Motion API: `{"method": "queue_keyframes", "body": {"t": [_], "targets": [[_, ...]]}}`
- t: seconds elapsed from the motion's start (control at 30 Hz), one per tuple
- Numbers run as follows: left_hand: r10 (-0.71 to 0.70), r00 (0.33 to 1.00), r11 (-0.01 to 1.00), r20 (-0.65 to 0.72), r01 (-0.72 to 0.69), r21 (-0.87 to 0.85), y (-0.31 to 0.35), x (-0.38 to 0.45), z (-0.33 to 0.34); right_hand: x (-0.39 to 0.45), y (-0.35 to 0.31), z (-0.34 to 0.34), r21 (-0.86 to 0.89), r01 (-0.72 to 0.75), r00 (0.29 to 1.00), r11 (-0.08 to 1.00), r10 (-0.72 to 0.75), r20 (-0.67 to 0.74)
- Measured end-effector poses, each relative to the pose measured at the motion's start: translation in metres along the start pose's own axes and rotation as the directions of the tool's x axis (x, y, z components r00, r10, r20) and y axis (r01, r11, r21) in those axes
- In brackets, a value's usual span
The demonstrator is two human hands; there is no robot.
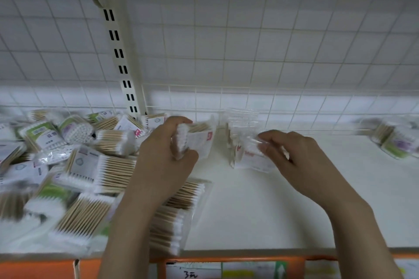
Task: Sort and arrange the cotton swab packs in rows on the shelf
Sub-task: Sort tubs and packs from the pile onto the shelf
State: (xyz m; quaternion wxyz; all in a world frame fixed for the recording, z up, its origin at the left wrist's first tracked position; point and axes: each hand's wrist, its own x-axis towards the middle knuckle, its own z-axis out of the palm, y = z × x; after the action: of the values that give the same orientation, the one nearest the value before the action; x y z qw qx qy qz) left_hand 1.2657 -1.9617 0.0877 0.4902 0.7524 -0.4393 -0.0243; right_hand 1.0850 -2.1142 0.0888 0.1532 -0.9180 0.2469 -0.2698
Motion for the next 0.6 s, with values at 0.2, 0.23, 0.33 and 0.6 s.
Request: {"method": "queue_keyframes", "body": {"t": [0.2, 0.23, 0.33, 0.6], "targets": [[-0.043, 0.998, 0.999, -0.047, 0.041, -0.031, 0.004, -0.007, 0.02, 0.005, 0.022, 0.021, -0.064, 0.038, 0.992, 0.997, -0.029, 0.124], [-0.06, 0.997, 0.997, -0.054, 0.058, -0.044, 0.003, -0.007, 0.023, 0.007, 0.026, 0.025, -0.074, 0.046, 0.991, 0.996, -0.036, 0.132], [-0.101, 0.992, 0.994, -0.072, 0.098, -0.044, -0.001, -0.008, 0.031, 0.011, 0.033, 0.034, -0.097, 0.042, 0.995, 0.994, -0.033, 0.097], [-0.173, 0.981, 0.985, -0.086, 0.171, -0.032, -0.006, -0.014, 0.039, -0.001, 0.044, 0.037, -0.005, -0.007, 0.998, 1.0, 0.007, -0.07]]}}
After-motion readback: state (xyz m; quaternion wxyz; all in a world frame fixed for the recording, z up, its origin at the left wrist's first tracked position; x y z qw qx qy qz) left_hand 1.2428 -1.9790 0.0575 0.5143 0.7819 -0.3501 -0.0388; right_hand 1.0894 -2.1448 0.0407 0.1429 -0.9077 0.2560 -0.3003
